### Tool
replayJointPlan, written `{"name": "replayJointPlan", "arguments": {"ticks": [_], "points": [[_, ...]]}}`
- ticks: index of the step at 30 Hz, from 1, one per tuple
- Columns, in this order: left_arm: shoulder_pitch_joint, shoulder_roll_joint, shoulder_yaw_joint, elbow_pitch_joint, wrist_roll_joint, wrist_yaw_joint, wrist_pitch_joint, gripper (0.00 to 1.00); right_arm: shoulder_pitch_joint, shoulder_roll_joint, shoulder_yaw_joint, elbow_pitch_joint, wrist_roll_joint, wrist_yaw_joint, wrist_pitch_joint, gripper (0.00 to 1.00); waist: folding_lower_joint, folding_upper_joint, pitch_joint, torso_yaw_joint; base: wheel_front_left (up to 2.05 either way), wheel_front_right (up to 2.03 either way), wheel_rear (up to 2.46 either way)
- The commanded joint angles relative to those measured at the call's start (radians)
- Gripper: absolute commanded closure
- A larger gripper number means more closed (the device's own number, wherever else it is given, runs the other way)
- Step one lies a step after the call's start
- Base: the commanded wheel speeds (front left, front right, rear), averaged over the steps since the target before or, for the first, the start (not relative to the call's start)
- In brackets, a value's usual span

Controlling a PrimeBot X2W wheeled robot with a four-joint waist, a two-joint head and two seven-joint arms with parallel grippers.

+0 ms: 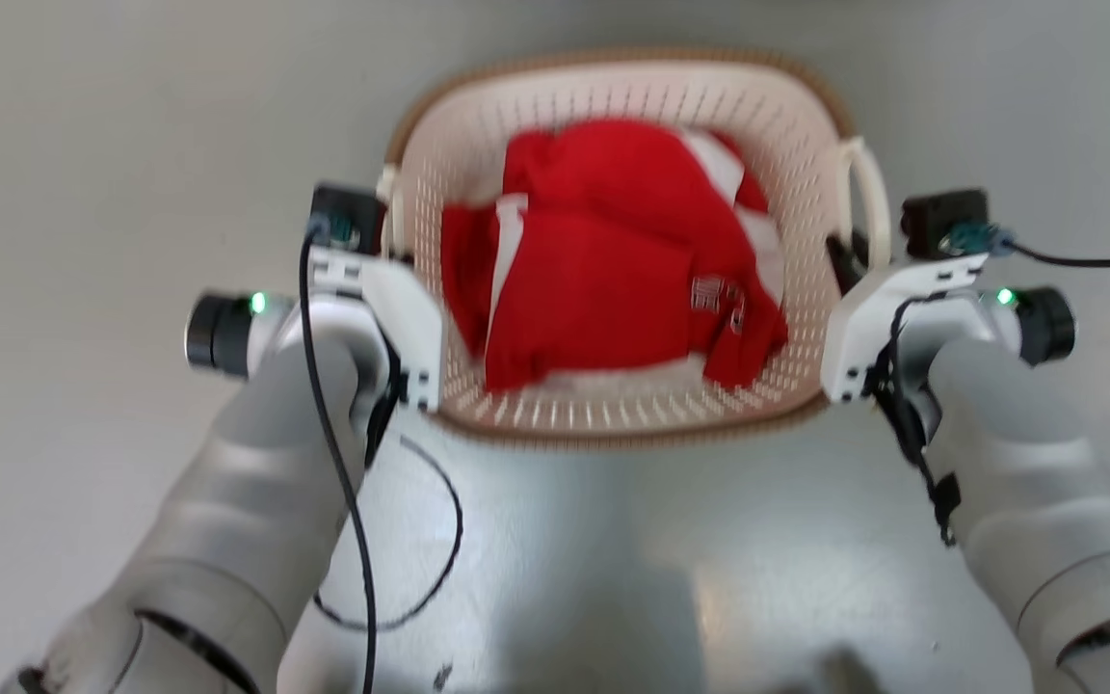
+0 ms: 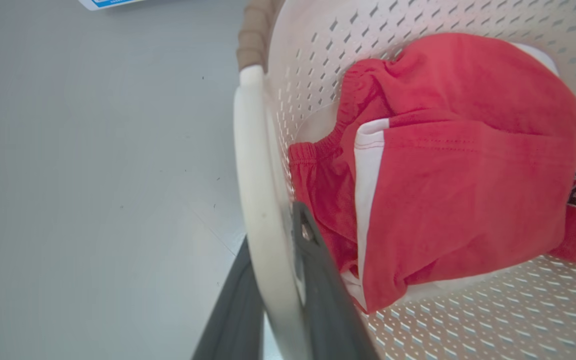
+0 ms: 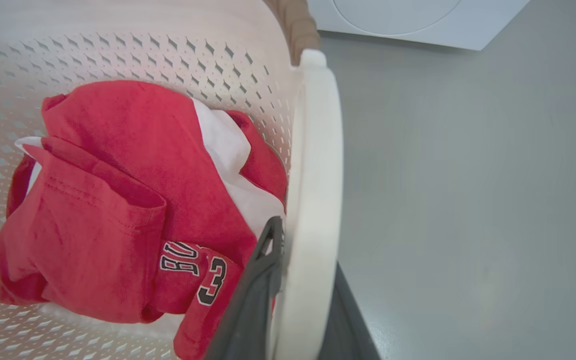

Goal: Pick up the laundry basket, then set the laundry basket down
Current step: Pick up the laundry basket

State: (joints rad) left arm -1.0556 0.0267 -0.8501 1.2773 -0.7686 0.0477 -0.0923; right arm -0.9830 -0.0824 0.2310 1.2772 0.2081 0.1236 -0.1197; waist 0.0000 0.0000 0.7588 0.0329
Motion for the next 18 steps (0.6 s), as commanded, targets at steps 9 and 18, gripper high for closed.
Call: {"name": "replayJointPlan", "arguments": {"ticks": [9, 18], "points": [[0.147, 0.053, 0.007, 0.009, -0.038, -0.047, 0.031, 1.00, 0.149, 0.031, 0.146, -0.003, 0.112, 0.007, 0.126, 1.00, 0.0000, 0.0000, -0.317, -0.062, 0.00, 0.00, 0.00], [0.311, 0.066, 0.003, 0.012, -0.075, -0.106, 0.114, 1.00, 0.296, 0.032, 0.300, -0.080, 0.269, 0.007, 0.259, 1.00, 0.0000, 0.0000, -0.563, -0.110, 0.00, 0.00, 0.00]]}}
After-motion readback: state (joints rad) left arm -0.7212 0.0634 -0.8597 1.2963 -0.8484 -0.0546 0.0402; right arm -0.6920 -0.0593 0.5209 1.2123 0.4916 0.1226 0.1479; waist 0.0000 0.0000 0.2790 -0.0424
